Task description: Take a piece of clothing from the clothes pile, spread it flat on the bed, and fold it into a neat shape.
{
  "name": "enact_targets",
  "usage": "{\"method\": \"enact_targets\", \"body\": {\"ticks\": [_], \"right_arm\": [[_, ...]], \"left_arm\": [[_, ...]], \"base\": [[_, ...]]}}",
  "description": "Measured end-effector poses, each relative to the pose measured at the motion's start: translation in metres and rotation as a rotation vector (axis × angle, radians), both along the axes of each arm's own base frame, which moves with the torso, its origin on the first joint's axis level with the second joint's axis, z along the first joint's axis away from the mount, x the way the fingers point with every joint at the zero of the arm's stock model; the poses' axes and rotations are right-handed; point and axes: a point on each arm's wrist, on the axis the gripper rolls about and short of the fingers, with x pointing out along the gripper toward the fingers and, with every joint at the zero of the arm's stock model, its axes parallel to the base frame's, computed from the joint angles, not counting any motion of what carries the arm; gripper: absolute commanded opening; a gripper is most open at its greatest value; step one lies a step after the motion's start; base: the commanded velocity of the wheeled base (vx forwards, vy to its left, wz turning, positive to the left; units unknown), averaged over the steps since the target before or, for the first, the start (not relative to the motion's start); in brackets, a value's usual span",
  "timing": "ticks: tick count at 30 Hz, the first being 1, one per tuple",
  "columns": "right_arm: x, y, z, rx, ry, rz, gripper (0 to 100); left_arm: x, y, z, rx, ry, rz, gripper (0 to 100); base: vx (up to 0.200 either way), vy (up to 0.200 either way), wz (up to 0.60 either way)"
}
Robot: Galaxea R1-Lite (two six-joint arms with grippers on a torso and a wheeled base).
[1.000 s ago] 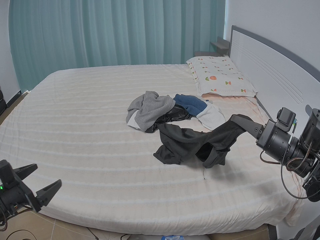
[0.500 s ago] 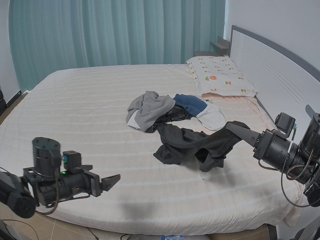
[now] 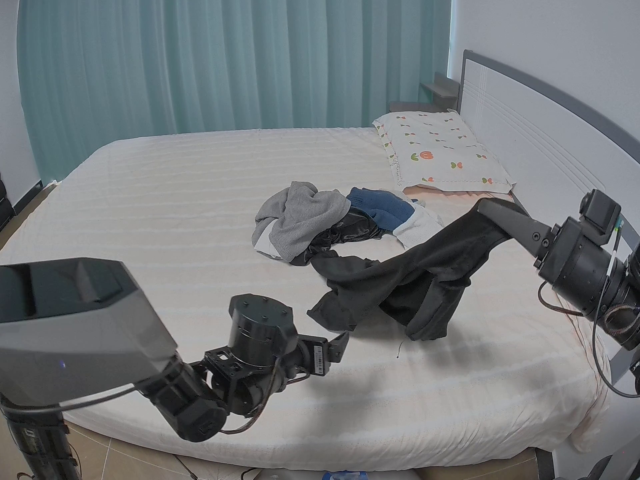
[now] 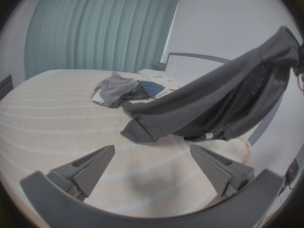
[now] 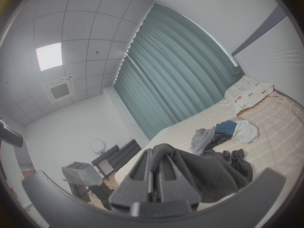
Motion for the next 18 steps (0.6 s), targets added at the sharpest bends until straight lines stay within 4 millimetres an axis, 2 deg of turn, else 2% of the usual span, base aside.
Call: {"method": "enact_targets", "body": {"ticks": [7, 18], "right_arm": [[0.000, -0.003, 0.007, 0.011, -0.007, -0.004, 0], [0.005, 0.001, 0.019, 0.036, -0.020, 0.004, 0]], "left_arm": [[0.014, -0.018, -0.017, -0.015, -0.015, 0.002, 100], [0.026, -0.030, -0.037, -0.017, -0.004, -0.011, 100]], "base": [[0.000, 0.000, 0.00], [0.000, 0.000, 0.00]]}}
